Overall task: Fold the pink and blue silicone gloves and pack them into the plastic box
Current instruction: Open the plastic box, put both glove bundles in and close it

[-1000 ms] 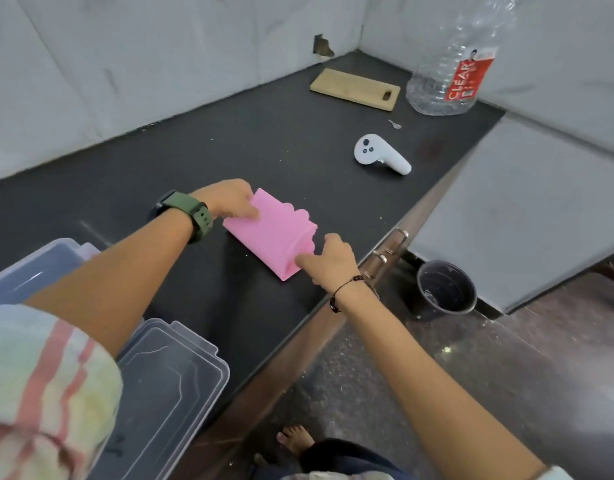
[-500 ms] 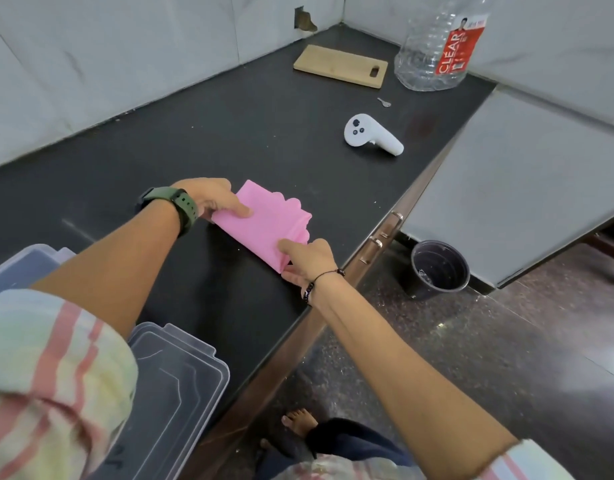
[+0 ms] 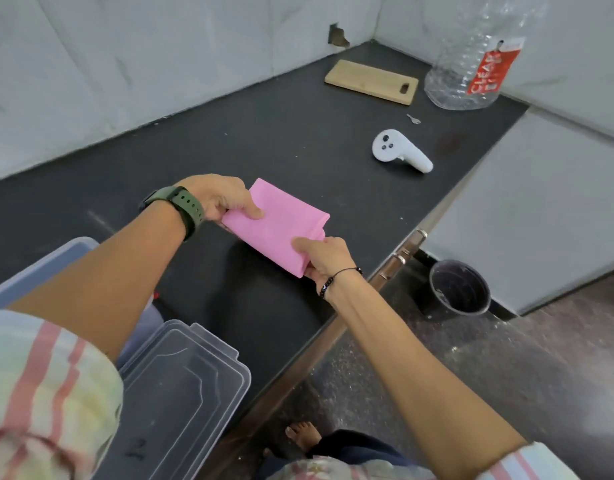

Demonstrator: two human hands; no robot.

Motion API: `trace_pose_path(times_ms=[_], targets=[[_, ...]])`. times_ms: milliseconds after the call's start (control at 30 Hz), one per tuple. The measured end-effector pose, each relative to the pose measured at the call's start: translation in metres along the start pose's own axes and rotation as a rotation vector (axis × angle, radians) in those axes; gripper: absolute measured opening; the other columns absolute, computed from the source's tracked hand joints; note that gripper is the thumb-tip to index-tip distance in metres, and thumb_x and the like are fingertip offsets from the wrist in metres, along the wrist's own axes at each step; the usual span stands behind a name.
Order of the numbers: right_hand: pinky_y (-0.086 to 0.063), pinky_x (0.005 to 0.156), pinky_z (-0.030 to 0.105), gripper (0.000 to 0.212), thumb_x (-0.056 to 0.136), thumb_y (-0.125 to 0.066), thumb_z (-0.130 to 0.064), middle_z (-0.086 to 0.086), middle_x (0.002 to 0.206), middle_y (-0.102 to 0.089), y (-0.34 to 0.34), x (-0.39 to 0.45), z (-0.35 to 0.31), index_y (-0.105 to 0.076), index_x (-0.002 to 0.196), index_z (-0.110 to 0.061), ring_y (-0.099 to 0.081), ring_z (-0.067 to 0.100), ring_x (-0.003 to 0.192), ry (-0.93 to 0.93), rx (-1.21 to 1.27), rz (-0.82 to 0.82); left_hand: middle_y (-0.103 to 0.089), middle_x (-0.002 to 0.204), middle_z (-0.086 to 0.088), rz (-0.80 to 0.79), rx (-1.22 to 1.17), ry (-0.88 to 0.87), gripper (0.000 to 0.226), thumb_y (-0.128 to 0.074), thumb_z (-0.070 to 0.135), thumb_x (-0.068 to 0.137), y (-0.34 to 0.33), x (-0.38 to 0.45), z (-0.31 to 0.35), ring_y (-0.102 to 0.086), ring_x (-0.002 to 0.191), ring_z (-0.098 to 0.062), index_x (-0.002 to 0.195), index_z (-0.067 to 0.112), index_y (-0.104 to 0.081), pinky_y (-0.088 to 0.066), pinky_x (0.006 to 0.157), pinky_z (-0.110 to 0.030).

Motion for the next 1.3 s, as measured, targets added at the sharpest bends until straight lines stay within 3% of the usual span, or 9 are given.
trace_pose_path(times_ms=[200, 400, 500, 633, 767, 900, 1033, 1200, 1300], targets=[[-0.052, 0.065, 0.034, 0.017, 0.082, -0.06, 0.005, 0.004, 0.077, -0.061, -0.063, -0.015, -0.023, -0.055, 0.073, -0.009, -0.059, 0.018, 0.069, 0.114, -0.094, -0.222, -0.061, 0.116, -0.019, 0.26, -0.161, -0.117, 0.035, -0.058, 0.0, 0.087, 0.052, -0.077, -0.032, -0.058, 0.107, -0.032, 0.121, -0.008, -0.056, -0.046, 0.099, -0.046], [-0.048, 0.06, 0.029, 0.023, 0.078, -0.061, 0.009, 0.007, 0.07, -0.06, -0.152, -0.056, -0.028, -0.054, 0.064, -0.008, -0.057, 0.02, 0.061, 0.193, -0.251, -0.559, -0.062, 0.113, -0.015, 0.572, -0.548, -0.132, 0.021, -0.058, -0.002, 0.086, 0.082, -0.182, -0.114, -0.061, 0.097, -0.025, 0.107, -0.001, -0.061, -0.052, 0.083, -0.031], [-0.045, 0.067, 0.037, 0.025, 0.077, -0.063, 0.008, 0.009, 0.072, -0.057, -0.194, -0.08, -0.016, -0.051, 0.063, -0.009, -0.055, 0.023, 0.067, 0.194, -0.399, -0.731, -0.063, 0.116, -0.013, 0.723, -0.713, -0.087, 0.032, -0.058, -0.002, 0.086, 0.08, -0.233, -0.155, -0.06, 0.106, -0.026, 0.118, -0.003, -0.057, -0.05, 0.092, -0.038], [-0.051, 0.072, 0.039, 0.023, 0.078, -0.062, 0.011, 0.009, 0.077, -0.059, -0.229, -0.105, 0.002, -0.053, 0.067, -0.007, -0.059, 0.022, 0.069, 0.105, -0.547, -0.891, -0.066, 0.094, -0.006, 0.874, -0.862, 0.019, 0.034, -0.06, -0.001, 0.086, 0.058, -0.274, -0.191, -0.063, 0.084, -0.018, 0.12, -0.002, -0.056, -0.052, 0.072, -0.035], [-0.049, 0.057, 0.03, 0.019, 0.08, -0.06, 0.012, 0.008, 0.075, -0.058, -0.242, -0.114, 0.013, -0.053, 0.072, -0.004, -0.057, 0.019, 0.065, 0.103, -0.749, -0.947, -0.062, 0.116, -0.016, 0.976, -0.946, 0.1, 0.044, -0.061, -0.001, 0.086, 0.034, -0.282, -0.21, -0.061, 0.101, -0.028, 0.127, -0.006, -0.048, -0.051, 0.088, -0.044], [-0.052, 0.061, 0.035, 0.02, 0.081, -0.058, 0.01, 0.008, 0.074, -0.057, -0.241, -0.104, 0.013, -0.052, 0.07, -0.005, -0.056, 0.019, 0.064, 0.187, -0.945, -0.95, -0.062, 0.119, -0.018, 1.002, -0.937, 0.173, 0.037, -0.062, 0.003, 0.086, 0.024, -0.269, -0.207, -0.062, 0.104, -0.032, 0.121, -0.005, -0.051, -0.051, 0.093, -0.047], [-0.05, 0.093, 0.054, 0.021, 0.081, -0.058, 0.006, 0.021, 0.098, -0.065, -0.238, -0.098, 0.003, -0.06, 0.101, 0.011, -0.059, 0.027, 0.083, 0.296, -1.112, -0.952, -0.062, 0.096, -0.014, 1.001, -0.846, 0.234, 0.014, -0.057, 0.006, 0.09, 0.02, -0.258, -0.196, -0.059, 0.071, -0.023, 0.102, -0.001, -0.054, -0.056, 0.048, -0.027], [-0.052, 0.09, 0.053, 0.021, 0.081, -0.058, -0.001, 0.022, 0.102, -0.063, -0.231, -0.097, 0.002, -0.058, 0.102, 0.003, -0.064, 0.036, 0.092, 0.386, -1.379, -1.03, -0.045, 0.138, -0.021, 0.919, -0.682, 0.343, 0.055, -0.051, 0.012, 0.092, 0.01, -0.239, -0.19, -0.055, 0.112, -0.033, 0.141, 0.001, -0.027, -0.051, 0.091, -0.046], [-0.058, 0.079, 0.048, 0.029, 0.081, -0.059, -0.006, 0.025, 0.099, -0.066, -0.229, -0.097, 0.004, -0.059, 0.107, 0.007, -0.067, 0.039, 0.087, 0.449, -1.521, -1.021, -0.025, 0.149, -0.018, 0.911, -0.439, 0.488, 0.07, -0.043, 0.025, 0.097, 0.008, -0.233, -0.189, -0.047, 0.118, -0.029, 0.148, 0.005, 0.0, -0.049, 0.084, -0.032]])
Point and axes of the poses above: each hand's wrist, its own x-axis towards the middle knuckle, its own y-axis out of the back of the hand, z = x × y, the point moved 3 cm from there along x, towards the middle knuckle
